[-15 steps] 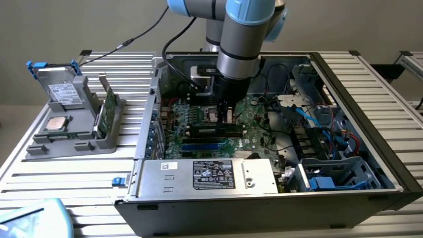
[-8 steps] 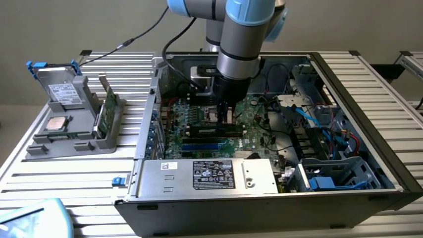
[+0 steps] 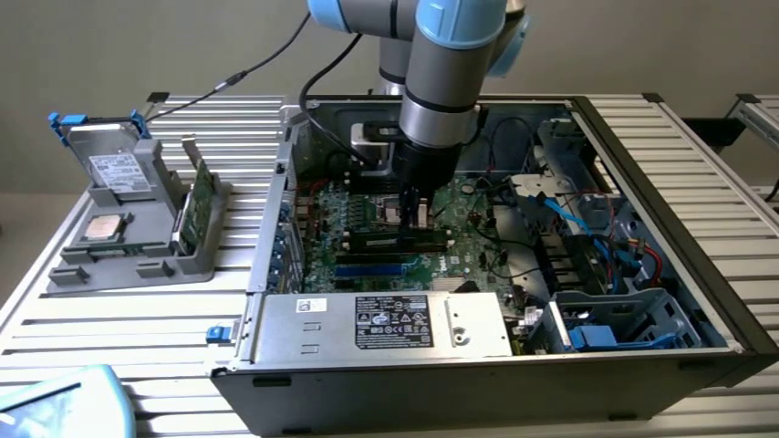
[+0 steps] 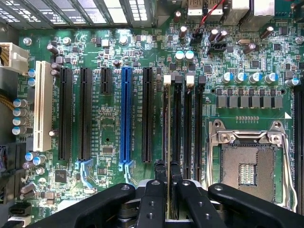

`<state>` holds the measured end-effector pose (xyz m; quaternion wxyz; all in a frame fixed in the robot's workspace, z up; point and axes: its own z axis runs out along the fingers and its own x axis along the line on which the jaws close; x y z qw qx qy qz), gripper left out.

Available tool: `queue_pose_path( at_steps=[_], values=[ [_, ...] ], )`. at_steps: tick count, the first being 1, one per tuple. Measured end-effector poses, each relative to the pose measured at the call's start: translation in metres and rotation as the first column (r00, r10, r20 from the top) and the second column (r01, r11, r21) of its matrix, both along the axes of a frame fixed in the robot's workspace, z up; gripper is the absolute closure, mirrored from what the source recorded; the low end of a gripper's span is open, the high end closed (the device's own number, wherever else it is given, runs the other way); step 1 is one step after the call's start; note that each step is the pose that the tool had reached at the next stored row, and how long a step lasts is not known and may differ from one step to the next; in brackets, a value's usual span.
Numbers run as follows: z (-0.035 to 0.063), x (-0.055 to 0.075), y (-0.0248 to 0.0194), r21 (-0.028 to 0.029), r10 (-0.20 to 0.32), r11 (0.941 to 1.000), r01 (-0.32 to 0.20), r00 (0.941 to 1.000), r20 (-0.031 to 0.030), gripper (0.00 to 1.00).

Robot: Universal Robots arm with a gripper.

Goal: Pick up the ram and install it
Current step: 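Insert the ram into the slot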

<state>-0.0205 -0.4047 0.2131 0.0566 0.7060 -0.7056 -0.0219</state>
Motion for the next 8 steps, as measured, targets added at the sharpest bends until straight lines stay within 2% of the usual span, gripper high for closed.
queue_pose_path(
  at_steps=[8],
  values=[
    [0.0008,0.0009,0.0011,-0.0014,0.000,1.0000,0.000,1.0000,-0.0068,0.85]
  ],
)
